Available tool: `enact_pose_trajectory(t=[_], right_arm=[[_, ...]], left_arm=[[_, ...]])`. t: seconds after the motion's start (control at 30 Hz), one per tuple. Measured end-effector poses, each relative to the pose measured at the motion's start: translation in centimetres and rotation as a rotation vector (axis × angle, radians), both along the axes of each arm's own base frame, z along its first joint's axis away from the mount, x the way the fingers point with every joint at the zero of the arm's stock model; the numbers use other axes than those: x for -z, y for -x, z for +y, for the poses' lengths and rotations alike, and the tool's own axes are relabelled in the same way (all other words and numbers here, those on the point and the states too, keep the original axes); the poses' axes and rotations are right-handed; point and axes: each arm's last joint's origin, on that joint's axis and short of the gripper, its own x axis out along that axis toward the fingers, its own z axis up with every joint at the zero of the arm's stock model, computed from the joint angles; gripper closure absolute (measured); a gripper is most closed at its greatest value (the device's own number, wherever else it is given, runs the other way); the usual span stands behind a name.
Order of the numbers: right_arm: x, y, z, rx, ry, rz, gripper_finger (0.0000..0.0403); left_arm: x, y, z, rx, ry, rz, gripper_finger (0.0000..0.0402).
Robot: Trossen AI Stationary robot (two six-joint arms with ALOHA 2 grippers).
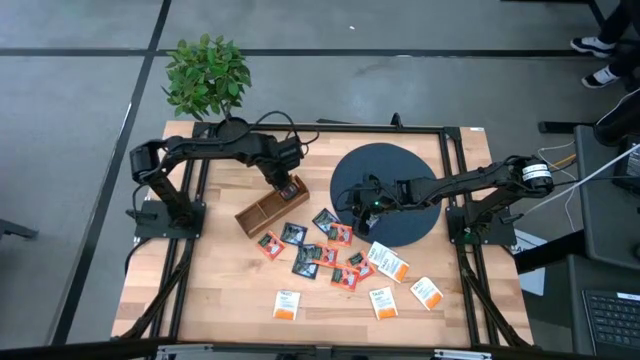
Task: Pick & Place Tea
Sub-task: Put the orange tea bag into the right section of the wooden organizer
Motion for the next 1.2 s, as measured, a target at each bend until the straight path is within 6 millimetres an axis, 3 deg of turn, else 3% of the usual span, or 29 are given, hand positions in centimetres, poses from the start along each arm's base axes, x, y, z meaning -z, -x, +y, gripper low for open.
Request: enact_pose_trajectory(t=[0.3,0.83,1.0,1.2], right_arm=[[0.0,0.0,0.0,0.0,0.0,-0.004,0.0324],[0.0,0.0,0.0,-0.002,0.001,-0.003,0.0325],[0.0,0.0,0.0,0.001,-0.002,0.001,0.0325],[0.4,0.5,0.0,0.055,-0.056,0.053,0.0325]], left_arm=[[0.0,0.0,0.0,-0.012,-0.07,0.026,0.0394],[-0.2,-0.3,-0.8,0.035,-0.078,0.026,0.0343],[-2.1,-1.6,-1.8,0.127,-0.123,-0.032,0.0347],[-5.8,-3.7,-4.3,0.27,-0.226,-0.135,0.0343]])
